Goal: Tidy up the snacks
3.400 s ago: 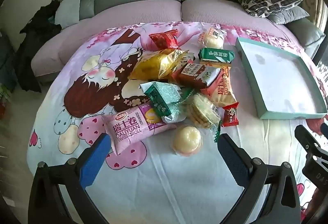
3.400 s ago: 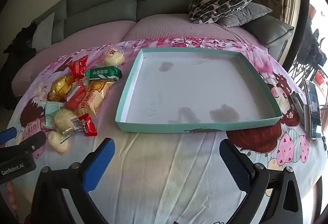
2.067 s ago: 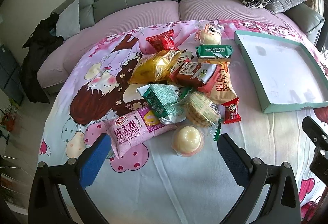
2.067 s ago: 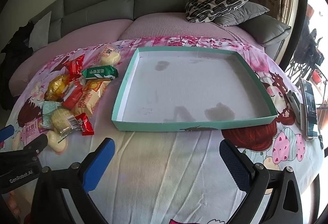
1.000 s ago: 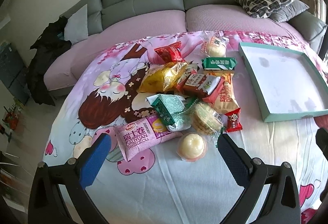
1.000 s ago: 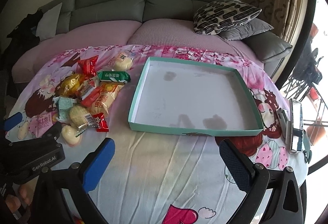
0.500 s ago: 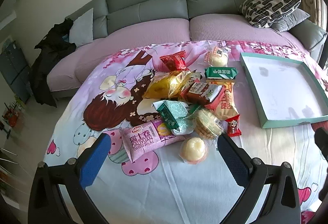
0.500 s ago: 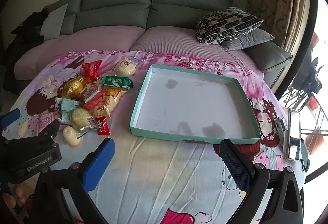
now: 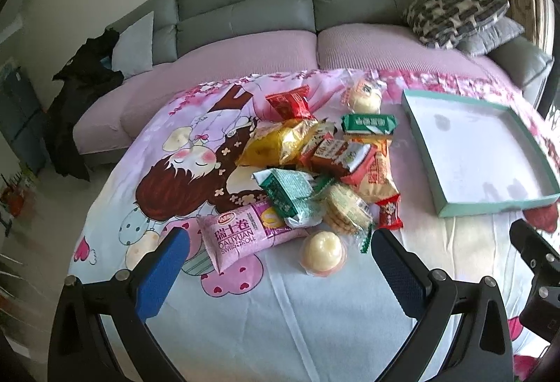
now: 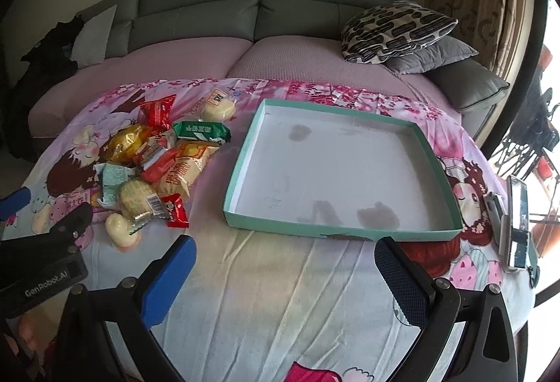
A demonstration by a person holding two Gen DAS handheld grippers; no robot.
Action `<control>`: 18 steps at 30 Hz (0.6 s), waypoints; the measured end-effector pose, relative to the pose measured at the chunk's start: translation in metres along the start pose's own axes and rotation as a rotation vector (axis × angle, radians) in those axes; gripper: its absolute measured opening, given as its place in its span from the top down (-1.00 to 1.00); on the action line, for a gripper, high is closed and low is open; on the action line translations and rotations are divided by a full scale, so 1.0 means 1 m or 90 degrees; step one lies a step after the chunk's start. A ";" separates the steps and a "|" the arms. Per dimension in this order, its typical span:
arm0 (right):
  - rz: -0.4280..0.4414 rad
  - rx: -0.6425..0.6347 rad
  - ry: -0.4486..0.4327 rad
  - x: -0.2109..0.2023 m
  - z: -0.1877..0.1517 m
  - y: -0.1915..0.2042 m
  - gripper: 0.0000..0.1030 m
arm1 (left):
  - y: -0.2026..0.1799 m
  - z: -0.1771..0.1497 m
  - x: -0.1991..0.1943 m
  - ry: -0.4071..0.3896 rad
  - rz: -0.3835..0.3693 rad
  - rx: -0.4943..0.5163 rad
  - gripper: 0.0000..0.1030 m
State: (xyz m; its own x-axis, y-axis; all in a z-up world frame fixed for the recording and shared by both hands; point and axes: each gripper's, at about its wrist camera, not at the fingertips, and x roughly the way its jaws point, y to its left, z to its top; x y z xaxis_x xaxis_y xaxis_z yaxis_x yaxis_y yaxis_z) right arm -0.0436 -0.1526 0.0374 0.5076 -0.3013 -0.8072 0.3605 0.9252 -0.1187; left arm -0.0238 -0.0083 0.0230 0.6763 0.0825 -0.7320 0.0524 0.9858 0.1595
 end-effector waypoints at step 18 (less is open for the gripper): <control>0.151 -0.067 0.052 0.058 0.015 0.063 -0.91 | 0.047 0.007 0.069 0.110 -0.113 -0.113 -0.98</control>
State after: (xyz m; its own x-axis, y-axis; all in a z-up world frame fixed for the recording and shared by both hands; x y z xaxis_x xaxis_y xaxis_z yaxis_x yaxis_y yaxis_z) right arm 0.0204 -0.1156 -0.0086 0.5019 -0.0577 -0.8630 0.1535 0.9879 0.0232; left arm 0.0304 0.0429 -0.0148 0.5326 -0.0848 -0.8421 0.0197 0.9959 -0.0878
